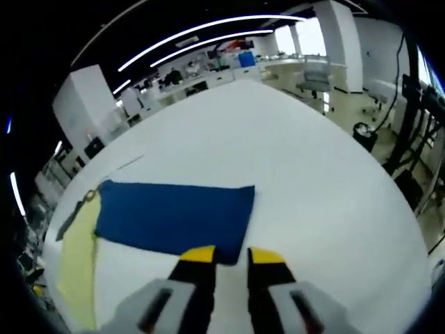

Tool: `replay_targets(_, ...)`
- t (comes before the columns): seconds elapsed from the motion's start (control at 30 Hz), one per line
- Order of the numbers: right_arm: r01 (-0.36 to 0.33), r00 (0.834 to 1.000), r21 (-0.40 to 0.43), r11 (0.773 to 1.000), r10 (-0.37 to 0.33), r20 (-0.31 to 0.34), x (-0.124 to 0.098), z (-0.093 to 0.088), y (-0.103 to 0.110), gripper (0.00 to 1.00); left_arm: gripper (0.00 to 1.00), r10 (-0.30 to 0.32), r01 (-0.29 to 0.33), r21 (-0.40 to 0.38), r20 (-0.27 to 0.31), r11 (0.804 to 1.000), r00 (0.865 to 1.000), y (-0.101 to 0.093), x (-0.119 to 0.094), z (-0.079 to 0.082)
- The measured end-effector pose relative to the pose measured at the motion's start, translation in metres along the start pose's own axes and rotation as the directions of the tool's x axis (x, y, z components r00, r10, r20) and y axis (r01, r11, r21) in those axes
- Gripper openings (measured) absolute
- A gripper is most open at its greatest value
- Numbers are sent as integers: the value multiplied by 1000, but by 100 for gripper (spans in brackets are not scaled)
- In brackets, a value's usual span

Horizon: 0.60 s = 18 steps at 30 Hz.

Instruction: Fold the garment on the visible template until the final outline fits inside the template.

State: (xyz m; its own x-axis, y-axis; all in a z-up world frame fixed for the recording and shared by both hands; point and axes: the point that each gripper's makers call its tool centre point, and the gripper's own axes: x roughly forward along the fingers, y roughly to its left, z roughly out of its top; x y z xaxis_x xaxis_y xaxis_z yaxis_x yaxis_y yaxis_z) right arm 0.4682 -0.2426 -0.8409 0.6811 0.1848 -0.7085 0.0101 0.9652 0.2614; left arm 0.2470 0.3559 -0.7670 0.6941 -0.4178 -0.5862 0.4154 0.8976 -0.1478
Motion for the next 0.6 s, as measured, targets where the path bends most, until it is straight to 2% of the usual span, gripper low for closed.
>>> replay_targets(0.1, -6, 1000, 4, 1000, 6, -4, -2, -2, 4, 7, 85, -4, 4, 0, -5, 1000, 1000, 0, 2, -1)
replay_targets(0.17, 1, 1000, -39, 999, -1, -9, -1, -4, 4, 0, 84, -8, 8, 0, -7, 1000, 1000, 0, 4, -3)
replay_targets(0.33, 10, 1000, -15, 1000, -10, 10, -1, 3, 3, 0, 84, -21, 21, 11, -8, 1000, 1000, 0, 6, 0)
replay_targets(0.6, 0, 998, -20, 1000, 2, 67, -16, 22, 19, 0, 83, -38, 38, 20, 19, 999, 999, 0, 4, 7)
